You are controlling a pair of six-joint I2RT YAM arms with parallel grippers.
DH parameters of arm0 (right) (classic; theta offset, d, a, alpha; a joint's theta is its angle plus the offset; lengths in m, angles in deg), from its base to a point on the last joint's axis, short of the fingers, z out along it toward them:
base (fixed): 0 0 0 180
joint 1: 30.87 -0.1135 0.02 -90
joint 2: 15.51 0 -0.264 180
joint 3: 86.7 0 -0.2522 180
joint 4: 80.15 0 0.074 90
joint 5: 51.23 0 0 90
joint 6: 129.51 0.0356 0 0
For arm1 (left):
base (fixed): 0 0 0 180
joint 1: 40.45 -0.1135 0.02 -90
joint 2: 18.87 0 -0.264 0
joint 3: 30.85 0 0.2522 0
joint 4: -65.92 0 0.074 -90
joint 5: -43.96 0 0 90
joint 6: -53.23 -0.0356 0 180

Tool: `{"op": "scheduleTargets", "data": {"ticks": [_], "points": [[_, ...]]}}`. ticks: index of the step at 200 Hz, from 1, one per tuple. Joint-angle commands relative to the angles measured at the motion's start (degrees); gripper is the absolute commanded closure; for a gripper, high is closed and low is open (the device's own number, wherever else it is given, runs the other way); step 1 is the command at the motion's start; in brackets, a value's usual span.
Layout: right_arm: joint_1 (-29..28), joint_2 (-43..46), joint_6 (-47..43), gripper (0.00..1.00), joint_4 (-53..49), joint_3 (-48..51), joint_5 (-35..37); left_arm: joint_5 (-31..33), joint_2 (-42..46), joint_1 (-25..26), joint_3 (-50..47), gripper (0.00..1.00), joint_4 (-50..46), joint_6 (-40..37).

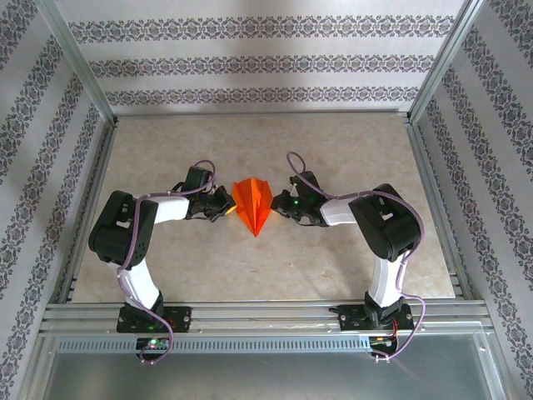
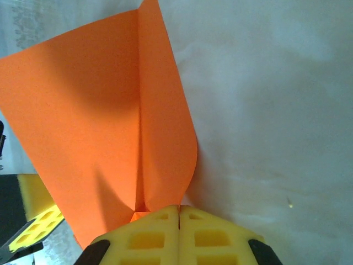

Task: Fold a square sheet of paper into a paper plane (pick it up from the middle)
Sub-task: Move the paper plane to the top-center of the table.

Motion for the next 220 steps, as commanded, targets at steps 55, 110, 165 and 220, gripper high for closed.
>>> {"op": "scheduleTargets", "data": {"ticks": [55,110,165,220], "points": [[0.5,-1.7,0.2,1.00,-0.5,-1.5,-2.8,-1.7,2.0,0.4,1.4,0.80,-3.1,-0.8],[0.5,-3.0,0.3,1.00,-0.6,-2.5,-3.8,-5.2,8.2,0.5,-2.3,0.66,-2.6,-5.1],[0.5,-3.0,0.3,1.00,-0.8,-2.5,-3.8,-7.9,9.6,2.6,-5.2,0.64,0.3,-5.8],[0.4,-3.0,0.3,1.00,-0.9,-2.5,-3.7,-9.0,5.6,4.5,-2.7,0.61,-0.1,-6.9]]}}
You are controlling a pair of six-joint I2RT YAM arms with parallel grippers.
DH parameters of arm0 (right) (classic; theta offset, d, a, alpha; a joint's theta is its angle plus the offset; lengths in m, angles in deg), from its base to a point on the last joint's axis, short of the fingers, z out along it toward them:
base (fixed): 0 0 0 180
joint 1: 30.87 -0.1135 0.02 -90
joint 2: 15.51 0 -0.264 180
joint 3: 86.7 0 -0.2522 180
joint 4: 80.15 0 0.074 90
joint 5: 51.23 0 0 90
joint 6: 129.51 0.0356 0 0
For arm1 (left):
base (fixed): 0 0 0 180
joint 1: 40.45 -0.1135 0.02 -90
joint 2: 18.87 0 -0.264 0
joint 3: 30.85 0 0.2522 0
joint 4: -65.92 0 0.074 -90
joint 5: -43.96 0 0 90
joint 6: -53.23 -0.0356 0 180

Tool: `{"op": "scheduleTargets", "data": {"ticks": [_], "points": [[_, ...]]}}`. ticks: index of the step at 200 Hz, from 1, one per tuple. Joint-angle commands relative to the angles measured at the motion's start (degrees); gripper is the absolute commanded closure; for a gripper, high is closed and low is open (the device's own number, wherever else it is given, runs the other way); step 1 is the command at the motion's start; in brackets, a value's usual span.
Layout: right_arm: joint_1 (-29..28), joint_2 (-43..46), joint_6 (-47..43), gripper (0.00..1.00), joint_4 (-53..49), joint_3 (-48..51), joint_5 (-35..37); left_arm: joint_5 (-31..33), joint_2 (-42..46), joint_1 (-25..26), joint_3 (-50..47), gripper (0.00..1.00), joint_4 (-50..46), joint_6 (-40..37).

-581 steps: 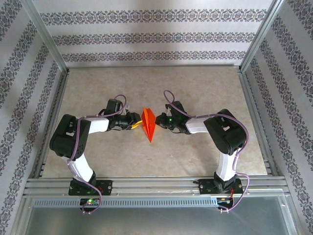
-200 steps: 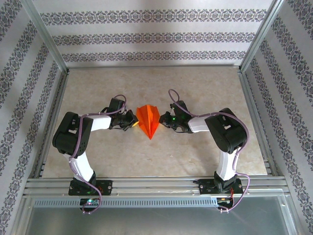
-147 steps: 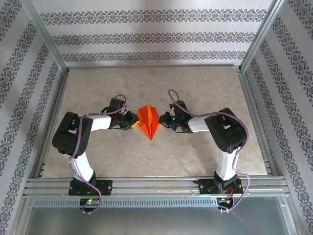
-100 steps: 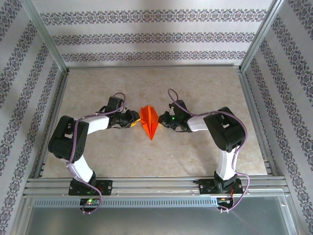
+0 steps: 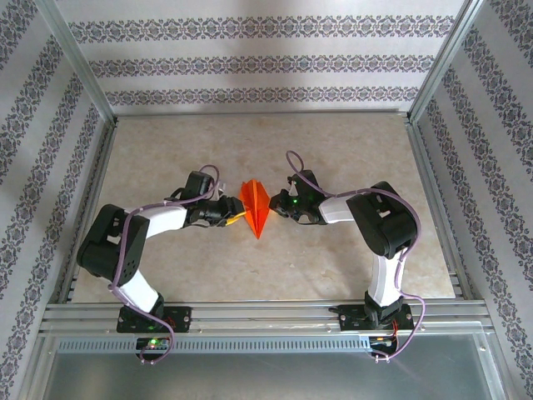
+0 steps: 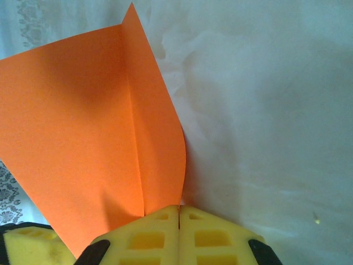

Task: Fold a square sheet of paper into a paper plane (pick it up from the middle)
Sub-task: Move the paper plane to the top-center of the table.

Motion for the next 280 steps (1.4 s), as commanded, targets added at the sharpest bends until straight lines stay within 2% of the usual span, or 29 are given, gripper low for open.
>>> {"op": "scheduleTargets", "data": {"ticks": [1,14,43,85,144,199,232,280], "points": [[0.1,-1.2,0.1,1.00,-0.7,-0.8,-0.3,-1.7,-2.1,1.2,2.2,0.61,1.0,-1.9],[0.1,-1.1,0.1,1.00,-0.8,-0.9,-0.3,-1.9,-3.0,1.5,2.8,0.62,0.9,-2.0],[0.1,-1.0,0.1,1.00,-0.8,-0.8,-0.2,-2.8,-3.2,1.9,3.5,0.70,1.8,-1.7],[0.2,-0.8,0.1,1.00,-0.7,-0.6,-0.2,-3.0,-3.1,2.2,3.8,0.74,1.4,-2.1],[0.1,-0.9,0.2,1.00,-0.6,-0.6,-0.2,-2.8,-4.6,3.1,6.3,0.74,-0.5,-4.1],[0.1,-0.9,0.2,1.00,-0.7,-0.6,-0.4,3.2,-7.2,5.1,10.8,0.68,-10.5,-8.7],[0.1,-1.1,0.3,1.00,-0.6,-0.7,-0.4,4.2,-8.1,6.4,12.3,0.67,-12.3,-9.6],[0.1,-0.8,0.2,1.00,-0.6,-0.8,-0.7,9.7,-8.8,8.4,15.3,0.63,-18.3,-11.9]]}}
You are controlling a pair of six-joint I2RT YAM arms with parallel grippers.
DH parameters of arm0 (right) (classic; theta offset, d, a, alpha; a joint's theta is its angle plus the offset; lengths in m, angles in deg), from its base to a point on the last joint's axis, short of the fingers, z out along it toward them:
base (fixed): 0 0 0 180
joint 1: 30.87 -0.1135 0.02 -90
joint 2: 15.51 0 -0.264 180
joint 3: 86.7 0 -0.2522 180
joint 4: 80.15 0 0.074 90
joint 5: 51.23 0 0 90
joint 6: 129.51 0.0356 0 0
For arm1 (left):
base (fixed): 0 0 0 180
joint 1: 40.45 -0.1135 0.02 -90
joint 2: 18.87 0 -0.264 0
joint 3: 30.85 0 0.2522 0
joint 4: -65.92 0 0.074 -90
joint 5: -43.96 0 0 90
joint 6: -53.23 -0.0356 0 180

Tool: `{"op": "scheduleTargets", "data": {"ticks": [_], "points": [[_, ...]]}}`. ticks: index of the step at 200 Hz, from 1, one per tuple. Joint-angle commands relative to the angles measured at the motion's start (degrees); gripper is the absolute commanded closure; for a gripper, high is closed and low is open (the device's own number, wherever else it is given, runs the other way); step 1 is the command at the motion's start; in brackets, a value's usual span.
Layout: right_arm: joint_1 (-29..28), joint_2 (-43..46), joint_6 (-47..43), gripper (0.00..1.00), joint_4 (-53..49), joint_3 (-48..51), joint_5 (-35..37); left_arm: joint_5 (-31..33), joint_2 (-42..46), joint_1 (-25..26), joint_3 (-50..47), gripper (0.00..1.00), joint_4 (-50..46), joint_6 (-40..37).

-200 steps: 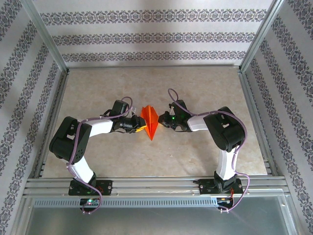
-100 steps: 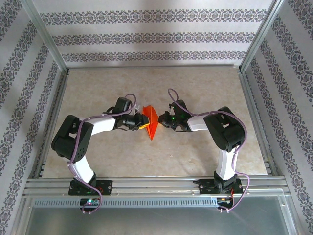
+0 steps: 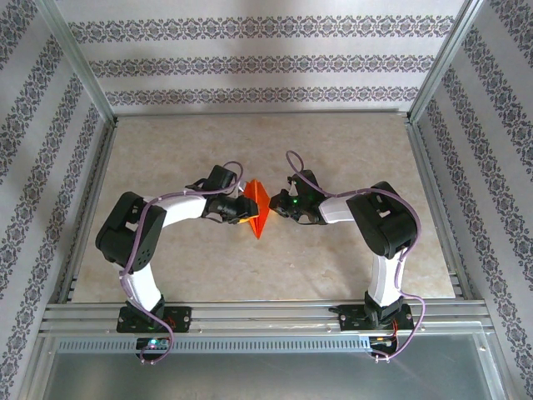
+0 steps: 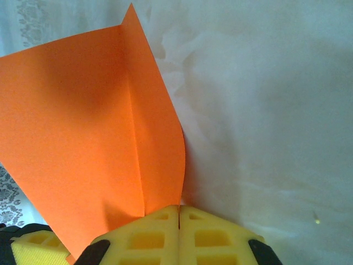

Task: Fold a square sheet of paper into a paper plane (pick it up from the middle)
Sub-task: Move the paper plane to the top-center of the table.

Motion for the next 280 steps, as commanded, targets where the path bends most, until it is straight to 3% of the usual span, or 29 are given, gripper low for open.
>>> {"op": "scheduleTargets", "data": {"ticks": [1,47,94,147,212,280], "points": [[0.1,-0.8,0.2,1.00,-0.6,-0.8,-0.7,4.2,-1.2,1.6,2.6,0.63,-6.1,-3.0],[0.1,-0.8,0.4,0.99,-0.3,-0.7,-1.2,8.3,-2.8,3.6,5.5,0.57,-11.2,-4.3],[0.1,-0.3,0.5,0.92,0.3,-0.4,-1.8,9.5,-3.9,4.7,7.7,0.52,-13.0,-5.2],[0.2,-0.5,0.7,0.90,0.7,-0.2,-2.3,10.7,-4.7,5.8,9.4,0.42,-14.3,-6.4],[0.3,0.1,0.8,0.88,1.1,0.3,-2.3,15.6,-7.0,6.3,12.8,0.45,-19.4,-7.0],[1.1,2.1,0.1,0.74,1.0,1.3,-1.9,20.5,-8.2,6.7,16.4,0.57,-23.8,-8.2]]}}
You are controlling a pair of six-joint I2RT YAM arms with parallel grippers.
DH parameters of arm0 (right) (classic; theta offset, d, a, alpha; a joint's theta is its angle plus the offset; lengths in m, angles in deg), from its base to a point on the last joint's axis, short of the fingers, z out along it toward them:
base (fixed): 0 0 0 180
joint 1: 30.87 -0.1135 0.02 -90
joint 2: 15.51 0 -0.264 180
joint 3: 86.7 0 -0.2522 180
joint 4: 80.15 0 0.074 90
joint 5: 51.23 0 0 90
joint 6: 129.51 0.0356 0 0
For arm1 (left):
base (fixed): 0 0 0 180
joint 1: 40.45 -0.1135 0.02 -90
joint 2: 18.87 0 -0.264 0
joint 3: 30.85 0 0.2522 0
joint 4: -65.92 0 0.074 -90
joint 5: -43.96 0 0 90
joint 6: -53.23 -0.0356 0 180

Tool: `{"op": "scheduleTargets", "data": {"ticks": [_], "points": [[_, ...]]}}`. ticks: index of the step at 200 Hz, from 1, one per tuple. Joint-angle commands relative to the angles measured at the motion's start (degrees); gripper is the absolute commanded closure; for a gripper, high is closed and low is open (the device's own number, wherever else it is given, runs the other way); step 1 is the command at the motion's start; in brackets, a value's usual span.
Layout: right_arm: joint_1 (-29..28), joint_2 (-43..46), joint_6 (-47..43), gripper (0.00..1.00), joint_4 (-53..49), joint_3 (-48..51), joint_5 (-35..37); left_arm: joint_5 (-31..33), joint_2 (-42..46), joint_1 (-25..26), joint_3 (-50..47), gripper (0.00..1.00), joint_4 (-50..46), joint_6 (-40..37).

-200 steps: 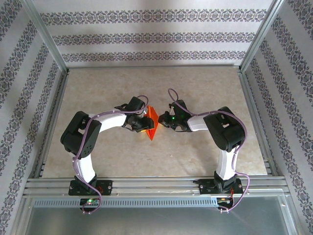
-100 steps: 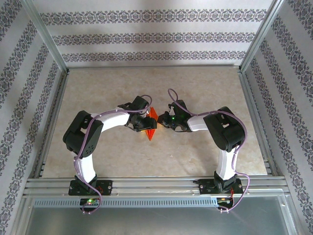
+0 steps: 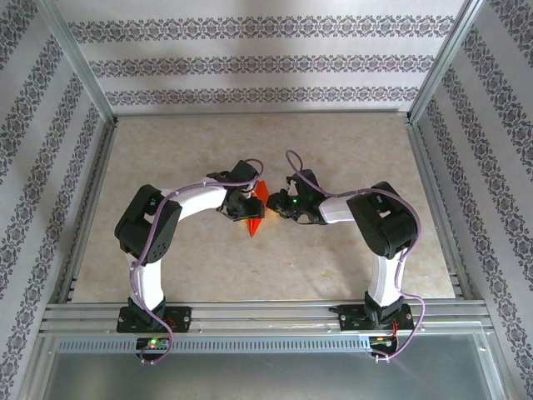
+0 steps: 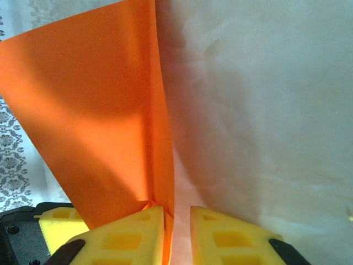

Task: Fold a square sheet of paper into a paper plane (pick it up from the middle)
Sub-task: Move the paper plane to the top-center of the table.

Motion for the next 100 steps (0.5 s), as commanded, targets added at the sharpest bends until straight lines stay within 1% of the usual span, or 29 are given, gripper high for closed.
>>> {"op": "scheduleTargets", "data": {"ticks": [1,12,34,51,72,84,100], "points": [[1.0,2.0,-0.1,0.74,0.2,1.2,0.3,3.7,-1.0,0.7,1.9,0.57,-4.5,-1.7],[1.1,2.7,-0.4,0.70,0.2,1.6,0.7,4.5,-1.0,0.7,2.2,0.60,-5.1,-1.9],[1.3,4.8,-1.4,0.57,0.0,3.0,2.4,5.9,-1.1,0.7,2.8,0.66,-5.9,-2.2],[1.5,6.7,-2.4,0.51,-0.9,3.9,4.0,6.5,-1.2,0.7,3.2,0.71,-6.3,-2.6],[1.7,8.8,-3.7,0.47,-2.3,4.9,5.7,7.1,-1.0,0.7,3.8,0.77,-6.7,-3.1],[1.9,9.8,-4.2,0.46,-2.9,5.3,6.3,7.4,-1.0,0.7,4.3,0.81,-7.2,-3.3],[2.2,10.7,-4.6,0.45,-3.5,5.9,6.7,7.7,-0.9,0.7,4.7,0.84,-7.2,-3.6]]}}
